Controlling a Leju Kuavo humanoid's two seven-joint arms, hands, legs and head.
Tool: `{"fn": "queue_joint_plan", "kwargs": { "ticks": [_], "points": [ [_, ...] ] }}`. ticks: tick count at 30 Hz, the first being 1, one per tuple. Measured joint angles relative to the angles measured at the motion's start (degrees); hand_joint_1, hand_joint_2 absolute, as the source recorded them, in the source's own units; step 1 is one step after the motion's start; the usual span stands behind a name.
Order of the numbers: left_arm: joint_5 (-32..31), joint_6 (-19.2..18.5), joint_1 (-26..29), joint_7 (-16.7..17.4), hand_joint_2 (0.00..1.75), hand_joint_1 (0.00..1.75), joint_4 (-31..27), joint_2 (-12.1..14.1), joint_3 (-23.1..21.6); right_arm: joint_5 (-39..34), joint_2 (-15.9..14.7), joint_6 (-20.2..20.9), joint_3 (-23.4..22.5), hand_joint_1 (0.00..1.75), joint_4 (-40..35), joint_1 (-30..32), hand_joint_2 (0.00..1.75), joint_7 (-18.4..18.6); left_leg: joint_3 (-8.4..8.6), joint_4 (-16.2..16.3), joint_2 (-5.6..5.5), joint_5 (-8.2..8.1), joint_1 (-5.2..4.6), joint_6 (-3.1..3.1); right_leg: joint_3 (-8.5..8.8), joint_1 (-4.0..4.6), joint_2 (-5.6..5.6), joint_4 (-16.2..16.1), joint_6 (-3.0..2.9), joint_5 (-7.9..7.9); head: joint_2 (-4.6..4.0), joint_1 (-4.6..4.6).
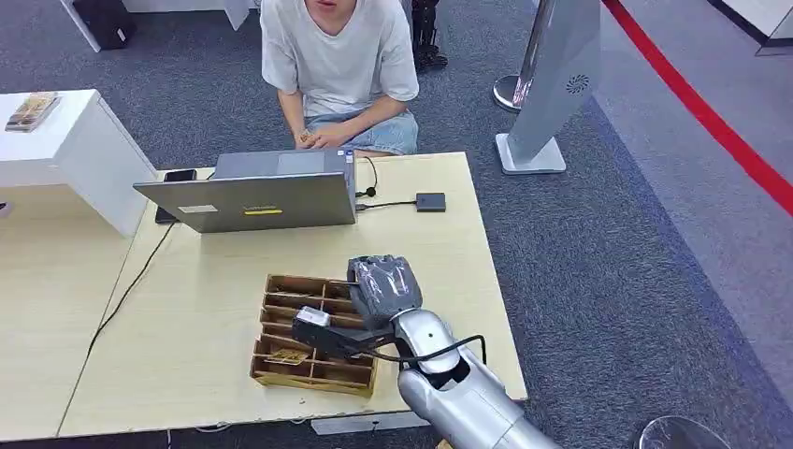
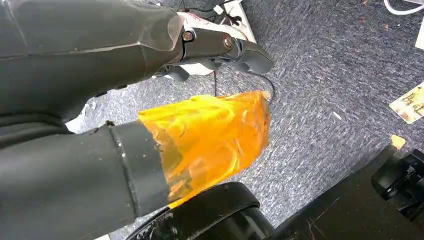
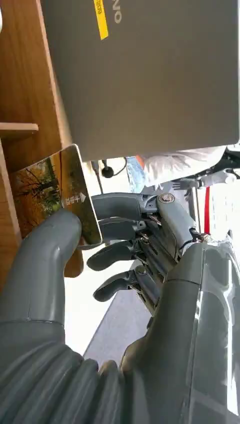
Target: Pass the card to the sensor for recognition and then transmit it.
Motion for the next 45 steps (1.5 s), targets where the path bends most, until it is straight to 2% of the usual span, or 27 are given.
{"fn": "queue_joint_plan", "kwargs": {
  "ticks": [3,6,9,17,24,36,45],
  "points": [
    [0.0,0.0,0.0,0.0,0.0,0.0,0.0,0.0,0.0,0.0,0.0,0.0,0.0,1.4,0.0,0.0,1.75,0.0,0.0,0.0,0.0,0.0,0.0,0.0,0.0,0.0,0.0,0.0,0.0,0.0,0.0,-0.02],
    [0.0,0.0,0.0,0.0,0.0,0.0,0.0,0.0,0.0,0.0,0.0,0.0,0.0,1.69,0.0,0.0,1.75,0.0,0.0,0.0,0.0,0.0,0.0,0.0,0.0,0.0,0.0,0.0,0.0,0.0,0.0,-0.02],
    [0.0,0.0,0.0,0.0,0.0,0.0,0.0,0.0,0.0,0.0,0.0,-0.7,0.0,1.75,0.0,0.2,1.75,-0.6,0.0,0.0,0.0,0.0,0.0,0.0,0.0,0.0,0.0,0.0,0.0,0.0,0.0,-0.02],
    [0.5,0.3,0.0,-0.2,0.0,0.0,0.0,0.0,0.0,-1.9,-0.1,-2.7,-0.7,1.75,-5.4,1.6,1.75,-3.3,-0.01,0.0,0.01,0.0,0.0,0.0,-0.03,0.0,0.01,0.0,0.0,0.0,0.0,-0.02],
    [0.8,0.5,0.0,-0.2,0.0,0.0,0.0,0.0,0.0,-2.4,-0.4,-3.5,-1.2,1.75,-10.1,2.1,1.75,-3.9,-0.01,0.0,0.01,0.0,0.0,0.0,-0.02,0.0,0.01,0.0,0.0,0.0,0.0,0.0],
    [1.7,1.6,0.2,-0.5,0.0,0.0,0.0,0.2,0.0,-3.6,-2.2,-4.4,-1.6,1.75,-23.9,2.9,1.75,-5.1,-0.02,0.0,0.01,0.0,0.0,0.0,-0.03,0.0,0.01,0.0,0.0,0.0,0.0,-0.02],
    [0.7,1.1,0.1,-0.5,0.0,0.0,0.0,0.3,0.0,-4.2,-2.5,-4.5,-1.9,1.75,-26.1,0.0,1.75,-5.6,-0.02,0.0,0.01,0.0,0.0,0.0,-0.02,0.0,0.01,0.0,-0.02,0.02,0.0,-0.02]
  ]
}}
